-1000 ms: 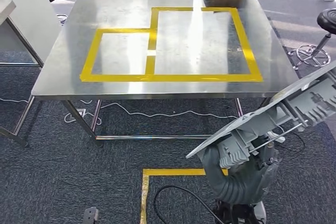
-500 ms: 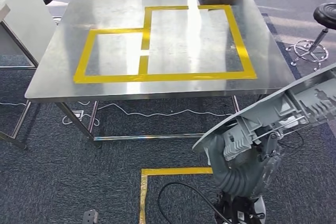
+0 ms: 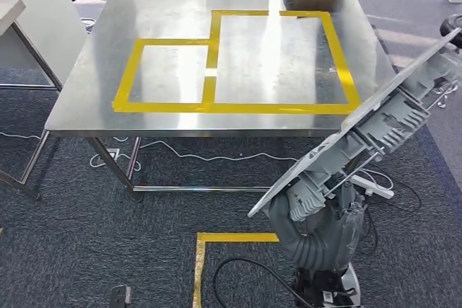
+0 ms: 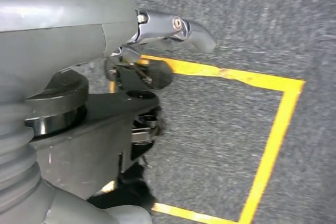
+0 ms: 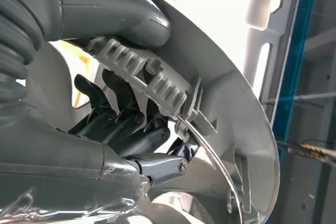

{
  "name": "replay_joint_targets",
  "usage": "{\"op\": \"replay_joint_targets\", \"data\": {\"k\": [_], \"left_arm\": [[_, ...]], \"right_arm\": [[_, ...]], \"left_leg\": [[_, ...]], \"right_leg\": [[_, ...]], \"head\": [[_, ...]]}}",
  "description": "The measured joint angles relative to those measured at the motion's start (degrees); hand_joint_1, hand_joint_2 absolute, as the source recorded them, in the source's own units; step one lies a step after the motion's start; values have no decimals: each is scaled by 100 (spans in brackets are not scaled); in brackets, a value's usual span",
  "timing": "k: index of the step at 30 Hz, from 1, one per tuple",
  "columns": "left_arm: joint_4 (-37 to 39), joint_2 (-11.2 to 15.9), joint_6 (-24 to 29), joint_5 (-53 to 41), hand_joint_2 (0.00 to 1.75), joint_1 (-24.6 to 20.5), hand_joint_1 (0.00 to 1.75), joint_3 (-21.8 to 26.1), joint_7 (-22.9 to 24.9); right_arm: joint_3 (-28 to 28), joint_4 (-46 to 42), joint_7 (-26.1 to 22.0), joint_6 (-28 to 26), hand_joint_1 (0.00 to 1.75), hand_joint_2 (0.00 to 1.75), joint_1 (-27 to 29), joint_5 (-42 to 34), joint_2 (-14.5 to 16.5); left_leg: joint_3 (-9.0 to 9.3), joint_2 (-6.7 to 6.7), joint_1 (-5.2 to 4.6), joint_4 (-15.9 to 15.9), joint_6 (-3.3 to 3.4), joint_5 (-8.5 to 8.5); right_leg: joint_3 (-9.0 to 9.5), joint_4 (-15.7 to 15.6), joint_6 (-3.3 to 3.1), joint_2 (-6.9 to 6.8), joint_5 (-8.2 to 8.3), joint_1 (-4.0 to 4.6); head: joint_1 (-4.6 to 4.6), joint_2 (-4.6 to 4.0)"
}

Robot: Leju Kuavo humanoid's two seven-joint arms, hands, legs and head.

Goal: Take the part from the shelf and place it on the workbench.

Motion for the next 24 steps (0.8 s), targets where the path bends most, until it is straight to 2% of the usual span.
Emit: {"op": "replay_joint_targets", "data": {"k": [1,3,5,7,9,10,11,12,14,16,19,20,22,24], "left_arm": [[0,1,-22,-9,175,-1,0,-2,-39],[0,0,-69,-28,175,-4,0,-6,-93],[0,-5,-109,-43,175,-7,0,-9,-133],[0,-10,-164,-59,175,-9,0,-13,-199],[0,-8,-226,-73,175,-2,0,-17,-270],[0,-7,-243,-76,175,3,0,-19,-291],[0,-5,-255,-83,175,6,0,-19,-304],[0,-3,-261,-98,175,7,0,-21,-314],[0,2,-282,-148,175,4,0,-36,-342],[0,8,-353,-178,175,0,0,-54,-382],[0,17,-492,-191,175,28,0,-74,-446],[0,20,-546,-197,175,39,0,-91,-472],[0,28,-767,-188,175,49,0,-131,-528],[0,49,-1132,-146,175,61,0,-150,-578]], "right_arm": [[-4,2,-21,-34,175,175,3,13,-1],[-16,3,-48,-81,175,175,14,-45,-1],[-29,1,-60,-102,175,175,21,-133,0],[-37,-2,-79,-131,175,175,34,-172,0],[-40,-3,-96,-151,175,175,57,-177,-1],[-41,-3,-101,-153,175,175,69,-179,-1],[-40,-3,-110,-153,175,175,78,-170,-1],[-40,-3,-128,-153,175,175,85,-149,-1],[-39,-4,-174,-134,175,175,89,-89,-1],[-42,-5,-188,-66,175,175,92,-107,-1],[-50,-5,-178,33,175,175,126,-172,-1],[-50,-5,-183,42,175,175,138,-151,-2],[-51,-5,-197,33,175,175,149,-72,-3],[-50,-5,-204,11,175,175,166,-2,-4]], "left_leg": [[-8,-5,-13,9,-28,-1],[-17,-8,-15,-2,-72,14],[-60,5,-1,88,-122,-77],[-302,25,6,607,-170,-389],[-681,33,9,1391,-192,-719],[-797,34,9,1617,-190,-757],[-811,34,8,1631,-180,-680],[-713,34,8,1419,-162,-506],[-335,37,4,660,-111,-124],[-79,37,-7,128,-73,7],[-46,32,-15,1,-12,5],[-39,32,-7,-17,18,15],[-24,35,11,-43,70,31],[-23,36,7,-42,95,26]], "right_leg": [[54,-115,-29,13,10,3],[51,-126,-117,30,11,16],[51,-140,-195,26,26,10],[52,-151,-251,12,33,-2],[46,-151,-268,3,31,1],[46,-150,-269,2,30,3],[48,-150,-269,3,30,5],[54,-150,-267,6,30,6],[63,-146,-252,9,25,14],[48,-141,-206,10,24,32],[37,-169,-103,5,35,27],[13,-118,-74,0,-12,24],[-189,320,-31,-9,-280,22],[-538,1073,-7,-11,-623,25]], "head": [[-6,0],[-22,0],[-36,0],[-60,0],[-73,0],[-74,0],[-74,0],[-74,0],[-76,0],[-73,0],[-69,0],[-63,0],[-31,0],[-6,0]]}}
